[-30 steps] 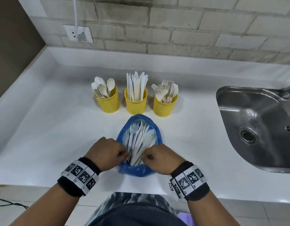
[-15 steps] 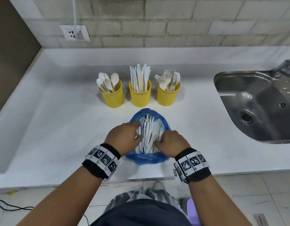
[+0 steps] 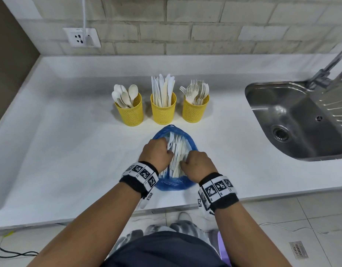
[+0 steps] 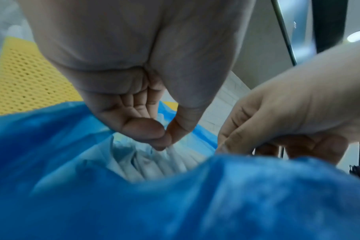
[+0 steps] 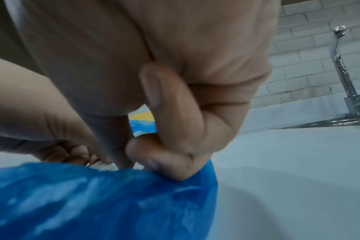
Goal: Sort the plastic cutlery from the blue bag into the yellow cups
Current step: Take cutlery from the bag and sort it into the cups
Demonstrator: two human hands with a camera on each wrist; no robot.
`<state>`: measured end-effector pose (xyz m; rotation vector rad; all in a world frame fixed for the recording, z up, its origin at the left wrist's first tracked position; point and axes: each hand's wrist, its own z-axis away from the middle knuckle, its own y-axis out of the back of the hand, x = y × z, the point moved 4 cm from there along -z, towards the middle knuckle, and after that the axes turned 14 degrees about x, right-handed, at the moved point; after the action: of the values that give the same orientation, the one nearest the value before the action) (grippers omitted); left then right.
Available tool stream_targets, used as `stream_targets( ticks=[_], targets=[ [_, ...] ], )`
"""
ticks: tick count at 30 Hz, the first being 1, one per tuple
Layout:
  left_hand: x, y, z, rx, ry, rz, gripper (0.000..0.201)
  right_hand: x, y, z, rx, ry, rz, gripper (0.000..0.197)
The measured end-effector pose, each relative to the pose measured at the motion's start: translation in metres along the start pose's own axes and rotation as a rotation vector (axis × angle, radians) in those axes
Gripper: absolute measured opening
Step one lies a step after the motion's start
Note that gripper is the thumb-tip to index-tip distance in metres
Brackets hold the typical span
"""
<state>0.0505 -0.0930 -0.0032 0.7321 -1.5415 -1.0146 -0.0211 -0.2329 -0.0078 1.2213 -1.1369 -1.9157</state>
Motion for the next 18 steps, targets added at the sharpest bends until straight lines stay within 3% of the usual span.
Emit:
stream_targets(
  ticks=[4, 9, 12, 15, 18],
  targets=[
    [-0.002, 0.002, 0.004, -0.065, 0.007, -0.003, 0.015, -0.001, 0.002, 0.001, 0.031, -0.032, -0.036, 0.035],
    [-0.007, -0.002, 0.006, -0.024, 0.040, -0.025, 0.047, -0.011, 0.003, 0.002, 0.036, -0.047, -0.060, 0.033],
    [-0.008, -0.001, 0.011, -0.026, 0.070, -0.058, 0.048, -0.016, 0.003, 0.003, 0.017, -0.057, -0.056, 0.032],
    [-0.011, 0.004, 0.015, 0.001, 0.090, -0.078, 0.045, -0.019, 0.004, 0.004, 0.023, -0.083, -0.049, 0.044],
    [-0.019, 0.006, 0.017, -0.066, 0.121, -0.071, 0.047, -0.019, 0.005, 0.005, 0.034, -0.097, -0.046, 0.040]
  ],
)
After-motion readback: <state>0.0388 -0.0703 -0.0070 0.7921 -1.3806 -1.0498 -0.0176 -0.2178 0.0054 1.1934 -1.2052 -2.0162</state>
